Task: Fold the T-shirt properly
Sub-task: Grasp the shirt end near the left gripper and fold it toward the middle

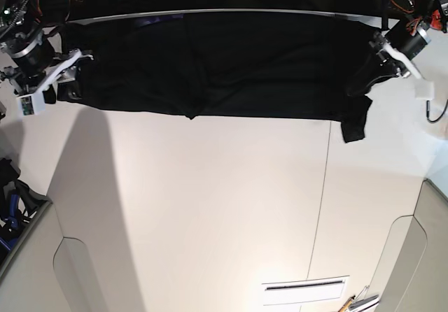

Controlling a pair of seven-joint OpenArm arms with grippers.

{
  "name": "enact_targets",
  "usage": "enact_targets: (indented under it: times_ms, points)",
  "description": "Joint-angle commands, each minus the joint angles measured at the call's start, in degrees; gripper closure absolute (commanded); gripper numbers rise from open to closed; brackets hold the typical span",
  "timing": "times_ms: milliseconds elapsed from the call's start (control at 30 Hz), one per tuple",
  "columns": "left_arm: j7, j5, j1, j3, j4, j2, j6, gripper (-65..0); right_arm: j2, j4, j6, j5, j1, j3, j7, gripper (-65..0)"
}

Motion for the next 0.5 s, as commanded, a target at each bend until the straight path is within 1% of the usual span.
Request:
enact_targets:
  times_ms: [0, 133, 233, 300, 467]
  points:
    - [-0.7, -1.9, -0.2, 2.1, 1.4, 0.4, -0.5, 0.0, 0.5, 0.9, -0.1, 0.5, 0.1, 1.5, 1.1, -32.8]
    - [-2.2, -1.5, -1.5, 11.2, 1.4, 2.6, -0.5, 0.0, 0.5, 0.9, -0.1, 1.3, 0.1, 4.6, 1.1, -32.8]
    - [-4.0, 3.1, -2.5, 16.4, 1.3, 3.3, -0.5, 0.0, 0.5, 0.9, -0.1, 1.3, 0.1, 4.7, 0.9, -32.8]
    - [-4.2, 5.2, -3.0, 19.0, 1.3, 3.4, -0.5, 0.0, 0.5, 0.9, -0.1, 1.3, 0.1, 4.7, 0.9, -32.8]
    - [-4.6, 8.1, -3.1, 23.6, 1.3, 3.4, -0.5, 0.0, 0.5, 0.8, -0.1, 1.3, 0.1, 4.7, 0.9, -32.8]
